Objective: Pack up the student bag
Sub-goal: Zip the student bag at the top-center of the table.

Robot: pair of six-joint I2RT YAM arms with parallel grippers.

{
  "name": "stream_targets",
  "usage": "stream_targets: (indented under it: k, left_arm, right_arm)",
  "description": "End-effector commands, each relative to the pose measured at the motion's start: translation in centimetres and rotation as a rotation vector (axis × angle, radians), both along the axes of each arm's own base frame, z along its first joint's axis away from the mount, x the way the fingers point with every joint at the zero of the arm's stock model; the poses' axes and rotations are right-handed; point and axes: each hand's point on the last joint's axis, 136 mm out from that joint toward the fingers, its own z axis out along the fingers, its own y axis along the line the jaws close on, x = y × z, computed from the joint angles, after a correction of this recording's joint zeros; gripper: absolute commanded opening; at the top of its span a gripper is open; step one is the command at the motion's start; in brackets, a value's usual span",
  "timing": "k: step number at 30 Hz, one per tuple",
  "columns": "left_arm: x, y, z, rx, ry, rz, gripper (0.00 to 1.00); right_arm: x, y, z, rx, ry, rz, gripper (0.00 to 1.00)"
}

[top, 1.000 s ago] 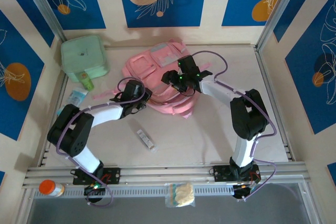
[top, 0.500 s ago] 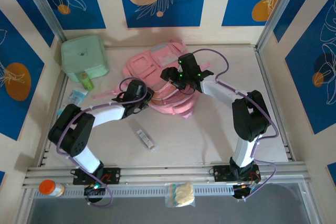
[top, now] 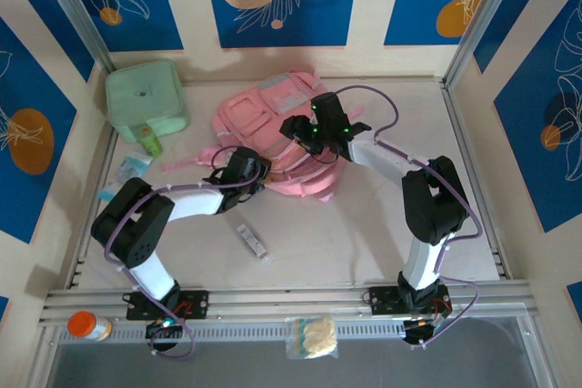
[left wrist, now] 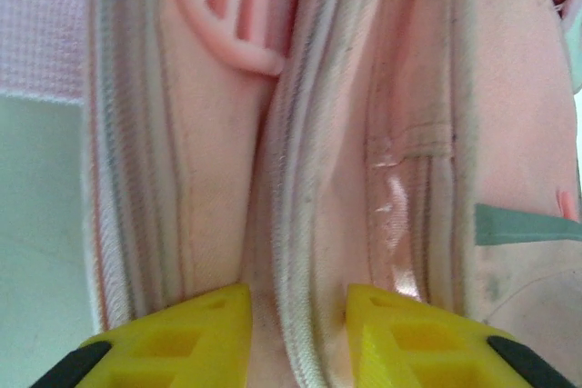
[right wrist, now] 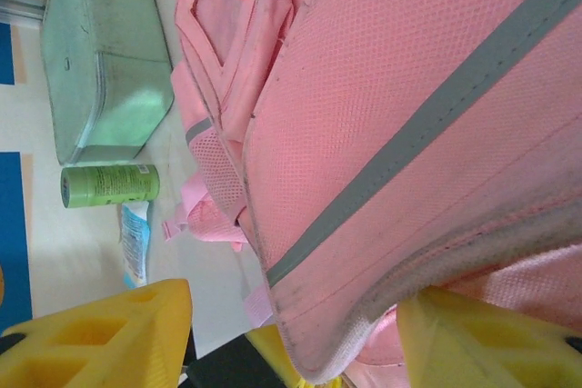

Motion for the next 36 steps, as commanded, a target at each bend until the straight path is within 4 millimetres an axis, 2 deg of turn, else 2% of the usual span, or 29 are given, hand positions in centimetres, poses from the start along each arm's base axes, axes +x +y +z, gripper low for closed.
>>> stream_targets:
  k: [1, 10, 12, 17, 19, 26, 30, 33, 36]
  left_arm:
    - [-0.9, 0.4, -1.0, -0.031, 0.043, 0.086, 0.33]
    - [2.0, -1.4, 0.8, -0.058, -0.023, 0.111, 0.27]
    - [2.4, -1.8, 1.3, -0.062, -0.033, 0.108, 0.2]
    - [2.8, -1.4, 2.8, -0.063, -0.078, 0.122, 0.1]
    - [2.9, -1.4, 3.7, -0.059, -0.097, 0.109, 0.02]
    - [3.0, -1.0, 6.7, -0.06, -0.154, 0.084, 0.0]
    - [3.0, -1.0, 7.6, -0.049, -0.164, 0.068, 0.0]
    - [3.1, -1.3, 7.9, -0.064, -0.176, 0.059, 0.0]
    - [3.1, -1.3, 8.1, -0.048, -0.179, 0.051, 0.0]
  right_arm:
    - [0.6, 0.1, 2.6, 0.044, -0.078, -0.018, 0.61]
    - [0.4, 0.0, 2.1, 0.035, -0.071, -0.028, 0.61]
    - [0.4, -0.1, 1.9, 0.032, -0.066, -0.031, 0.61]
    - [0.2, -0.7, 1.8, 0.001, -0.066, -0.025, 0.61]
    - [-0.3, -0.9, 1.9, -0.021, -0.071, -0.002, 0.61]
    - [-4.9, -2.0, 2.4, -0.156, -0.087, 0.16, 0.6]
    - [-8.3, -1.9, 1.6, -0.247, -0.098, 0.283, 0.58]
    - [-10.3, -1.8, 0.8, -0.287, -0.107, 0.363, 0.53]
    - [-11.5, -1.6, -0.3, -0.327, -0.127, 0.42, 0.47]
